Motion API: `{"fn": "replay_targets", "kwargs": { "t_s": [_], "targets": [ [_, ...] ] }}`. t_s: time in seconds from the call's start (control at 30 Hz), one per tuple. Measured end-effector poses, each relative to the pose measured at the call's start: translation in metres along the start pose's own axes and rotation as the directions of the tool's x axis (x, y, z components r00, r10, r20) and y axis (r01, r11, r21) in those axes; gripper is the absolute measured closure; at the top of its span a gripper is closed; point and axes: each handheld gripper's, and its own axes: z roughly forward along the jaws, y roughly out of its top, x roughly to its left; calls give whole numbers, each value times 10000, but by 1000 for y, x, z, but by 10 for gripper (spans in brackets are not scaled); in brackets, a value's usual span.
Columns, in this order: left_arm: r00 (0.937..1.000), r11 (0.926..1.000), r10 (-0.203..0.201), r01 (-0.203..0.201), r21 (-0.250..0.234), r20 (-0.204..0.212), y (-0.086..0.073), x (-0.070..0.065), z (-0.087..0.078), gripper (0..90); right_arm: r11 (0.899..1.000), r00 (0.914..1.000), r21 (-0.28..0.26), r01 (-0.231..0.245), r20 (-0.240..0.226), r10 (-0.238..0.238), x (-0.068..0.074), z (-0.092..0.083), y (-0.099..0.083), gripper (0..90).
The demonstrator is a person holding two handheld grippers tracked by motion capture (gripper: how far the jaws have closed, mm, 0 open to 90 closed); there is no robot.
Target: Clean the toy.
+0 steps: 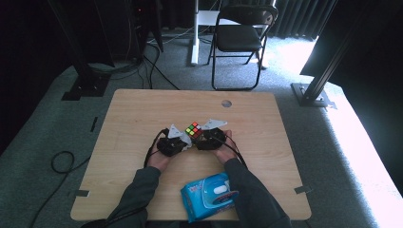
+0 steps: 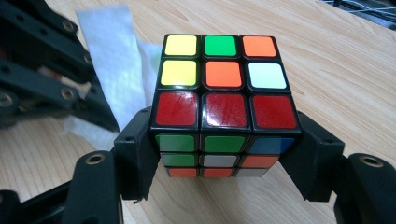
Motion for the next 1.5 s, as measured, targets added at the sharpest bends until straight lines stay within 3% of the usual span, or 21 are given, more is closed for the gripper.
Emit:
{"fn": "replay_targets", "kwargs": {
  "t_s": [0.3, 0.5, 0.67, 1.17, 1.33, 1.5],
  "targets": [
    [10000, 9976, 6, -9, -687, -43, 11, 1, -17, 854, 9999, 10000, 115, 42, -47, -42, 0, 1, 0, 344],
    [9999, 9970, 99, -95, -762, 53, 13, -2, -18, 854, 9998, 10000, 168, 75, -15, -75, 1, 2, 0, 344],
    [9996, 9983, 280, -275, -522, 103, 10, -6, -12, 854, 9999, 10000, 129, 31, 8, -31, 0, 1, 0, 344],
    [9998, 9998, 88, -86, -155, 176, 2, -5, -2, 853, 9999, 10000, 103, -2, 86, 1, 0, 1, 0, 344],
    [9988, 9990, 355, -363, 248, 329, -1, -12, 8, 854, 9997, 9997, -39, -222, 27, 222, -2, -1, 0, 344],
    [9982, 9987, 408, -421, 293, 434, 0, -16, 13, 854, 9996, 9996, -54, -261, 78, 262, -3, -1, -1, 344]
  ]
}}
